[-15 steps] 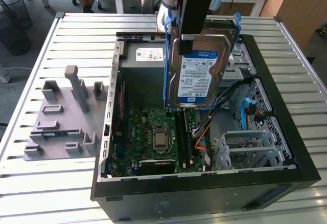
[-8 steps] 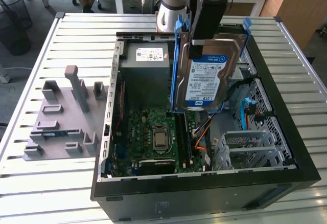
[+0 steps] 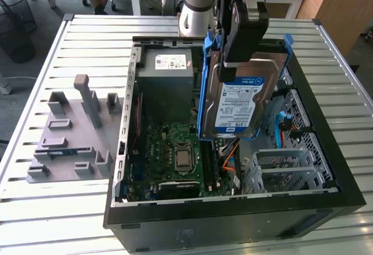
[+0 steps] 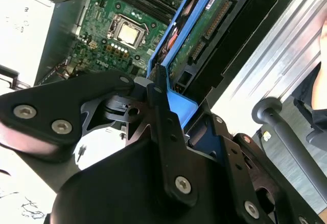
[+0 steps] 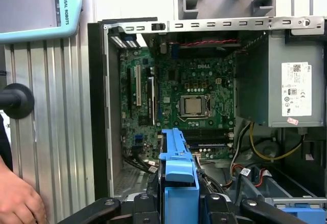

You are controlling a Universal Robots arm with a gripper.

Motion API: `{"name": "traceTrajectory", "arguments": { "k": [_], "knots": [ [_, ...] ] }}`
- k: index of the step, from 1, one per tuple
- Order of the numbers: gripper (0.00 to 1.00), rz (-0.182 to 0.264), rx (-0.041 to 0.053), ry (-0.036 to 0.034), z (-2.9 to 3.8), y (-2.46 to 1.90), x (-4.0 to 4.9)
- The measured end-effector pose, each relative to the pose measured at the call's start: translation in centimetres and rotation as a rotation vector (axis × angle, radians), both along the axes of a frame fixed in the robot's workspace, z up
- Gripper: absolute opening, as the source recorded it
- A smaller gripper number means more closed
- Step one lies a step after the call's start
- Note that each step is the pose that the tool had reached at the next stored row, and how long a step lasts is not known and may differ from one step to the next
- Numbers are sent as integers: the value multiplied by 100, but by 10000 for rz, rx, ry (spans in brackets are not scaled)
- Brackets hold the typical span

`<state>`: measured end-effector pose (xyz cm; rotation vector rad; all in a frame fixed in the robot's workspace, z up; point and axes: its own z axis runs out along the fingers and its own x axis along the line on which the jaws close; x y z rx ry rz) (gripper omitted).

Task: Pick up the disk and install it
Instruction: 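Insert the disk into the insertion slot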

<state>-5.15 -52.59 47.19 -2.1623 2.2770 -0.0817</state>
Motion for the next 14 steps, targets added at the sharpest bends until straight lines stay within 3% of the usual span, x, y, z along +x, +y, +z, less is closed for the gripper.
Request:
{"name": "traceTrajectory", "arguments": {
  "k": [5,9,14],
  "knots": [
    [36,0,1,5,-15,-49,70],
    [36,1,-1,12,-21,-62,147],
    [36,-1,0,12,-24,-63,158]
  ]
}}
